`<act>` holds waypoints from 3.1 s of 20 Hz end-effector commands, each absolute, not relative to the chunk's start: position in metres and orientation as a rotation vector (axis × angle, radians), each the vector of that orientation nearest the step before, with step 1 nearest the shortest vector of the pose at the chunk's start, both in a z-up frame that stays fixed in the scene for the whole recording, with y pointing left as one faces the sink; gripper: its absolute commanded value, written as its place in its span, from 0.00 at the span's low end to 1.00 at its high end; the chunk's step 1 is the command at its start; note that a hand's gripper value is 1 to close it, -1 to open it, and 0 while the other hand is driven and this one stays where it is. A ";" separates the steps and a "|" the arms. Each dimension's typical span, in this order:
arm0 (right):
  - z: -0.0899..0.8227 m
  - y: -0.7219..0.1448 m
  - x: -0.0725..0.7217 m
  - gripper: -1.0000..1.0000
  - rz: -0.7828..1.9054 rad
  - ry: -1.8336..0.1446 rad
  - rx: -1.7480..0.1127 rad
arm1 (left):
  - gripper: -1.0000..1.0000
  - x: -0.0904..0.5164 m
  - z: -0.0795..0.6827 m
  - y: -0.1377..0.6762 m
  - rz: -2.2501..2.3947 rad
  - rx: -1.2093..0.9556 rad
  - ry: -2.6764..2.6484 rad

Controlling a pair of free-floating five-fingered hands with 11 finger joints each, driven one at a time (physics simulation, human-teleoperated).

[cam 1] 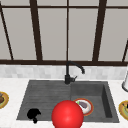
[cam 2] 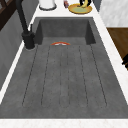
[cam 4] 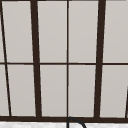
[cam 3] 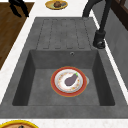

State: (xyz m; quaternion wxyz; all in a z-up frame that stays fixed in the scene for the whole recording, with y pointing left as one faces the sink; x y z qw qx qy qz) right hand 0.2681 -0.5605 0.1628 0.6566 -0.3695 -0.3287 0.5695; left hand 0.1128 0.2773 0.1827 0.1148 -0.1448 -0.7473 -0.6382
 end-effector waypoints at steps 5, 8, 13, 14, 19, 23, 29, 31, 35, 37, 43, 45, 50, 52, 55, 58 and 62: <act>0.220 -0.516 0.268 1.00 1.303 -0.714 -0.817 | 0.50 0.113 0.183 0.277 -1.871 -0.424 -2.190; 0.237 -0.492 0.267 1.00 1.300 -0.712 -0.829 | 0.50 0.113 0.183 0.277 -1.871 -0.424 -2.190; 0.254 -0.454 0.268 1.00 1.310 -0.700 -0.840 | 0.50 0.113 0.183 0.277 -1.871 -0.424 -2.190; 0.256 -0.446 0.268 1.00 1.307 -0.706 -0.846 | 0.50 0.113 0.183 0.277 -1.871 -0.424 -2.190; 0.253 -0.406 0.273 1.00 1.301 -0.719 -0.854 | 0.50 0.113 0.183 0.277 -1.871 -0.424 -2.190; 0.252 -0.374 0.277 1.00 1.302 -0.717 -0.857 | 0.50 0.113 0.183 0.277 -1.871 -0.424 -2.190; 0.239 -0.331 0.301 1.00 1.285 -0.695 -0.863 | 0.50 0.113 0.183 0.277 -1.871 -0.424 -2.190; 0.235 -0.318 0.311 1.00 1.284 -0.696 -0.864 | 0.50 0.113 0.183 0.277 -1.871 -0.424 -2.190; 0.223 -0.292 0.329 1.00 1.279 -0.689 -0.861 | 0.50 0.113 0.183 0.277 -1.871 -0.424 -2.190; 0.212 -0.280 0.339 1.00 1.275 -0.691 -0.866 | 0.50 0.113 0.183 0.277 -1.871 -0.424 -2.190; 0.162 -0.255 0.367 1.00 1.259 -0.664 -0.831 | 0.50 0.113 0.183 0.277 -1.871 -0.424 -2.190; 0.146 -0.250 0.375 1.00 1.244 -0.664 -0.824 | 0.50 0.113 0.183 0.277 -1.871 -0.424 -2.190; 0.105 -0.240 0.397 1.00 1.223 -0.664 -0.803 | 0.50 0.113 0.183 0.277 -1.871 -0.424 -2.190; 0.088 -0.236 0.405 1.00 1.221 -0.663 -0.794 | 0.50 0.113 0.183 0.277 -1.871 -0.424 -2.190; 0.063 -0.236 0.419 1.00 1.206 -0.658 -0.783 | 0.50 0.113 0.183 0.277 -1.871 -0.424 -2.190; 0.043 -0.227 0.428 1.00 1.221 -0.674 -0.795 | 0.50 0.113 0.183 0.277 -1.871 -0.424 -2.190; 0.015 -0.219 0.441 1.00 1.220 -0.666 -0.810 | 0.50 0.113 0.183 0.277 -1.871 -0.424 -2.190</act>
